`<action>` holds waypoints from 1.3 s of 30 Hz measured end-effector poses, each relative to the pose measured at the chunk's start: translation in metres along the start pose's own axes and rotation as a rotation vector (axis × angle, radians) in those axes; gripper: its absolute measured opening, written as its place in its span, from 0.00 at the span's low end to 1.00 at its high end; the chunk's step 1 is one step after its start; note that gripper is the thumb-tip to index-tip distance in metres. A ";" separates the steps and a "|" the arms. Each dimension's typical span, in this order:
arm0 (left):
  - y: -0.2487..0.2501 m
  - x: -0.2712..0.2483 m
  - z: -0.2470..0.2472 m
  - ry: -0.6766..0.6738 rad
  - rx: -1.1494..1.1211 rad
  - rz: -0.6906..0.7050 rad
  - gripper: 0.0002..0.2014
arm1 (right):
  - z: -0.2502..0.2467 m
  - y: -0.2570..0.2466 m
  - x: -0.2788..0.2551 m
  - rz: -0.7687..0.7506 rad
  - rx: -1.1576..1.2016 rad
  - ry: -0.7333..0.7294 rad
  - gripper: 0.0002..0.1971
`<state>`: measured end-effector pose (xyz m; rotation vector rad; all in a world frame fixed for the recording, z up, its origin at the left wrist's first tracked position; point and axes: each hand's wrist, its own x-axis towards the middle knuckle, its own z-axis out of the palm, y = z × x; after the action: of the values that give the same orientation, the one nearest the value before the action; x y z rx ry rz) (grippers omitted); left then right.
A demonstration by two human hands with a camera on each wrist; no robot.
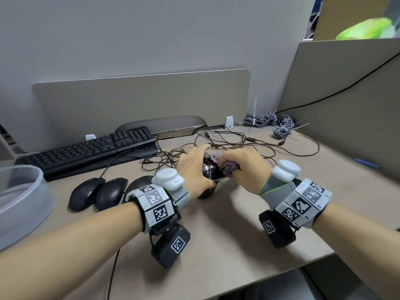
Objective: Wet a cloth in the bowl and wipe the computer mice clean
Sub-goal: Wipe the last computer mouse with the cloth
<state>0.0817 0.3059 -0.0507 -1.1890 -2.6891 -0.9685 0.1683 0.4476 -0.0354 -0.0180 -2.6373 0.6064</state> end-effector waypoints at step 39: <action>0.057 0.061 0.091 -0.244 0.390 -0.057 0.28 | -0.100 0.184 -0.053 0.755 -0.336 -0.059 0.19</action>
<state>0.0955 0.4261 -0.0771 -1.2155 -2.9200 -0.2890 0.2430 0.6495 -0.0528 -1.1422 -2.7090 0.3707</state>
